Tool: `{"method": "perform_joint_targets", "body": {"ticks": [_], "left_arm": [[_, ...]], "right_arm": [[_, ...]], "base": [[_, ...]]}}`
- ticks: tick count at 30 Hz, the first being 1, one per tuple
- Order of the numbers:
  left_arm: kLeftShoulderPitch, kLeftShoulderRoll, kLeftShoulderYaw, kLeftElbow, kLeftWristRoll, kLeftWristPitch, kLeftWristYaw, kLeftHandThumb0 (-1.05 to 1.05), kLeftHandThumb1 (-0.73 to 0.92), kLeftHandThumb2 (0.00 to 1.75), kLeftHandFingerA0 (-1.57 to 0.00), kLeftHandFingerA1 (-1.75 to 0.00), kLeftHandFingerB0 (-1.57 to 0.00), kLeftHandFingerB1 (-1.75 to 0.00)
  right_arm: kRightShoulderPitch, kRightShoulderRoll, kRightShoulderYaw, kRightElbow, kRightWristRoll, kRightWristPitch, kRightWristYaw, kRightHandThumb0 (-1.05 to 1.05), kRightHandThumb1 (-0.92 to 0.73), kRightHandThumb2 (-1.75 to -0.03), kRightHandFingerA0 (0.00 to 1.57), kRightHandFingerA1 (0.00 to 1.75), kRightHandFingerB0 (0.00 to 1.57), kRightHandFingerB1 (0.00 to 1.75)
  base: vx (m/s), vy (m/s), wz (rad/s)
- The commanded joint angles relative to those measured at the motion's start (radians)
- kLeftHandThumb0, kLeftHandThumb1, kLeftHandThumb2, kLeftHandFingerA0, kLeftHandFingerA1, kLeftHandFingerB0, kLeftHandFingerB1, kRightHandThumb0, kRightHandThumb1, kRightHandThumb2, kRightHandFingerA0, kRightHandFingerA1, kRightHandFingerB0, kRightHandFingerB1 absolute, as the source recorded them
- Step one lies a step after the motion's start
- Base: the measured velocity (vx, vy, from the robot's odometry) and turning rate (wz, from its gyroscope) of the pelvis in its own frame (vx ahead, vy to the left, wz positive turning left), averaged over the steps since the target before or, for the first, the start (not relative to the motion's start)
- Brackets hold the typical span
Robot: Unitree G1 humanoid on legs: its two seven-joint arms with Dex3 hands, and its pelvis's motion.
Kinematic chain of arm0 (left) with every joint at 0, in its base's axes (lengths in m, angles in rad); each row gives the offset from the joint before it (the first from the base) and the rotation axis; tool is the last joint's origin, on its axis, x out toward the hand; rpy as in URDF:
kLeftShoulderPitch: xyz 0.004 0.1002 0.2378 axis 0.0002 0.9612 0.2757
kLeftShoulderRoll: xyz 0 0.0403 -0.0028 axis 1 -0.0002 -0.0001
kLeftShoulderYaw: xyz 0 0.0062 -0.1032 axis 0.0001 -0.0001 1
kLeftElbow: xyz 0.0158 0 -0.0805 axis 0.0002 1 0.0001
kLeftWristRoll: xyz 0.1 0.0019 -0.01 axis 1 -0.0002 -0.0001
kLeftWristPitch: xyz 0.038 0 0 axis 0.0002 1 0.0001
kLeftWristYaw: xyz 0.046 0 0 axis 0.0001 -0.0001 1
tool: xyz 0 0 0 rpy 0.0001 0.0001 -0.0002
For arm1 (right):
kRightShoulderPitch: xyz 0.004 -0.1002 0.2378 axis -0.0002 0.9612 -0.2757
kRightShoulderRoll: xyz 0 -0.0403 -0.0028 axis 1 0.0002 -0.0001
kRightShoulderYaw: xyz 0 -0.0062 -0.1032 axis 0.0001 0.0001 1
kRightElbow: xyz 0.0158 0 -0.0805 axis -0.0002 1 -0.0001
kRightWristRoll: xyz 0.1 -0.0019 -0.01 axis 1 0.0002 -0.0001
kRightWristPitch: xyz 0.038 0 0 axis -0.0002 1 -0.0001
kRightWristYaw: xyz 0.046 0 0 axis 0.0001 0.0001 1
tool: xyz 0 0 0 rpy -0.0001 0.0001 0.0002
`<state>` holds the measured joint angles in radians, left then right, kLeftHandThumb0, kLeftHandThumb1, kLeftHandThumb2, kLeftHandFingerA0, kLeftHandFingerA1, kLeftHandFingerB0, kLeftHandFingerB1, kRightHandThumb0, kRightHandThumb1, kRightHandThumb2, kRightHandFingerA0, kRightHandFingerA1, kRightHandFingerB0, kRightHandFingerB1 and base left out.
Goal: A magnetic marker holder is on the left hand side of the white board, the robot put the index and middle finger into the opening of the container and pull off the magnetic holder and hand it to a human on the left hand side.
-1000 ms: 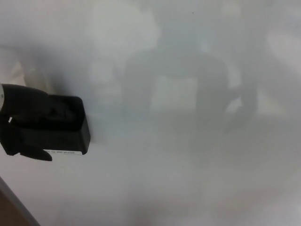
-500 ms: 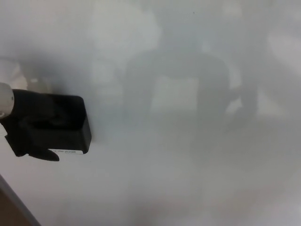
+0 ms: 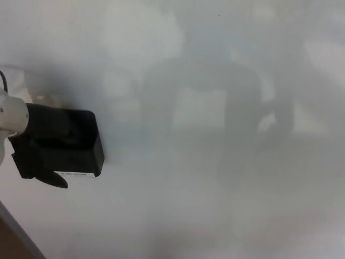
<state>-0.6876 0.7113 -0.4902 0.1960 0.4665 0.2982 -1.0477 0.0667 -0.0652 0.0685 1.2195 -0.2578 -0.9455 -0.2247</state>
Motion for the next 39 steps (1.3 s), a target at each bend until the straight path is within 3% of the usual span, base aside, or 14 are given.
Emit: {"method": "perform_joint_targets", "body": {"ticks": [1, 4, 6, 8, 9, 12, 13, 32, 33, 34, 35, 36, 38, 39], "left_arm": [[0.06, -0.04, -0.034, 0.064, 0.033, -0.038, 0.063, -0.67, 0.35, 0.73, -0.68, -0.76, -0.05, -0.15], [0.073, -0.035, -0.051, 0.066, 0.075, -0.099, 0.127, -0.79, 0.43, 0.74, -0.65, -0.64, -0.1, -0.28], [0.122, -0.009, -0.063, 0.055, 0.133, -0.239, 0.288, -0.29, 0.5, 0.55, -0.75, -0.73, -0.71, -0.7], [0.138, 0.005, -0.067, 0.052, 0.15, -0.306, 0.348, -0.29, 0.5, 0.55, -0.75, -0.73, -0.71, -0.7], [0.156, 0.013, -0.066, 0.047, 0.163, -0.345, 0.402, -0.23, 0.58, 0.56, -0.63, -1.56, -0.56, -1.39], [0.177, 0.022, -0.063, 0.044, 0.179, -0.391, 0.474, -0.23, 0.58, 0.56, -0.63, -1.56, -0.56, -1.39], [0.191, 0.021, -0.058, 0.041, 0.181, -0.408, 0.511, -0.2, 0.67, 0.53, -0.59, -1.75, -0.44, -1.57], [0.224, 0.011, -0.02, 0.071, 0.175, -0.515, 0.593, -0.18, 0.65, 0.53, -0.62, -1.63, -0.52, -1.46], [0.238, -0.001, -0.002, 0.073, 0.151, -0.51, 0.596, -0.2, 0.58, 0.59, -0.7, -1.43, -0.7, -1.15], [0.241, -0.005, 0.003, 0.074, 0.144, -0.509, 0.598, -0.2, 0.58, 0.59, -0.7, -1.43, -0.7, -1.15], [0.24, -0.011, 0.009, 0.066, 0.122, -0.488, 0.551, -0.19, 0.6, 0.58, -0.71, -1.38, -0.78, -0.85], [0.228, -0.021, 0.016, 0.073, 0.078, -0.457, 0.473, -0.06, 0.7, 0.54, -0.73, -1.74, -0.54, -1.56], [0.216, -0.033, 0.025, 0.086, 0.034, -0.428, 0.398, -0.06, 0.7, 0.54, -0.73, -1.74, -0.54, -1.56], [0.214, -0.043, 0.042, 0.085, -0.03, -0.386, 0.318, -0.14, 0.61, 0.58, -0.66, -1.75, -0.47, -1.75]], "right_arm": [[-0.009, -0.007, -0.002, 0.002, 0.004, 0.0, -0.004, -0.54, -0.76, -0.63, 0.63, 0.46, 0.48, 0.36], [-0.012, -0.008, -0.002, 0.004, 0.005, 0.002, -0.001, -0.54, -0.75, -0.63, 0.63, 0.46, 0.48, 0.36], [-0.012, -0.005, -0.004, 0.006, 0.01, -0.001, 0.007, -0.54, -0.75, -0.63, 0.66, 0.46, 0.49, 0.36], [-0.012, -0.005, -0.004, 0.005, 0.01, 0.002, 0.007, -0.54, -0.75, -0.63, 0.66, 0.46, 0.49, 0.36], [-0.012, -0.006, -0.004, 0.005, 0.009, 0.001, 0.006, -0.54, -0.75, -0.63, 0.68, 0.47, 0.5, 0.36], [-0.013, -0.006, -0.005, 0.004, 0.009, -0.001, 0.004, -0.54, -0.75, -0.63, 0.68, 0.47, 0.5, 0.36], [-0.015, -0.007, -0.006, 0.004, 0.011, -0.002, 0.007, -0.52, -0.75, -0.63, 0.67, 0.47, 0.5, 0.37], [-0.028, -0.011, -0.005, 0.004, 0.008, -0.003, 0.009, -0.56, -0.76, -0.63, 0.68, 0.47, 0.5, 0.37], [-0.032, -0.012, -0.006, 0.005, 0.01, -0.003, 0.014, -0.56, -0.76, -0.63, 0.69, 0.47, 0.51, 0.37], [-0.033, -0.012, -0.006, 0.005, 0.011, -0.003, 0.015, -0.56, -0.76, -0.63, 0.69, 0.47, 0.51, 0.37], [-0.034, -0.011, -0.006, 0.004, 0.01, -0.003, 0.014, -0.56, -0.75, -0.64, 0.69, 0.48, 0.51, 0.37], [-0.035, -0.011, -0.005, 0.002, 0.01, -0.004, 0.014, -0.57, -0.76, -0.64, 0.69, 0.49, 0.51, 0.37], [-0.036, -0.012, -0.005, 0.002, 0.01, -0.005, 0.016, -0.57, -0.76, -0.64, 0.69, 0.49, 0.51, 0.37], [-0.037, -0.013, -0.003, 0.001, 0.004, -0.005, 0.009, -0.56, -0.76, -0.63, 0.7, 0.48, 0.51, 0.37]], "base": [[0.0, 0.0, 0.0], [0.0, 0.0, 0.0], [0.0, 0.0, 0.0], [0.0, 0.0, -0.03], [0.09, -0.007, -0.02], [0.09, -0.009, 0.05], [0.0, 0.0, 0.0], [0.0, 0.0, 0.0], [0.0, 0.0, 0.0], [0.0, 0.0, 0.0], [0.0, 0.0, 0.0], [0.0, 0.0, 0.0], [0.0, 0.0, 0.0], [0.0, 0.0, 0.0]]}}
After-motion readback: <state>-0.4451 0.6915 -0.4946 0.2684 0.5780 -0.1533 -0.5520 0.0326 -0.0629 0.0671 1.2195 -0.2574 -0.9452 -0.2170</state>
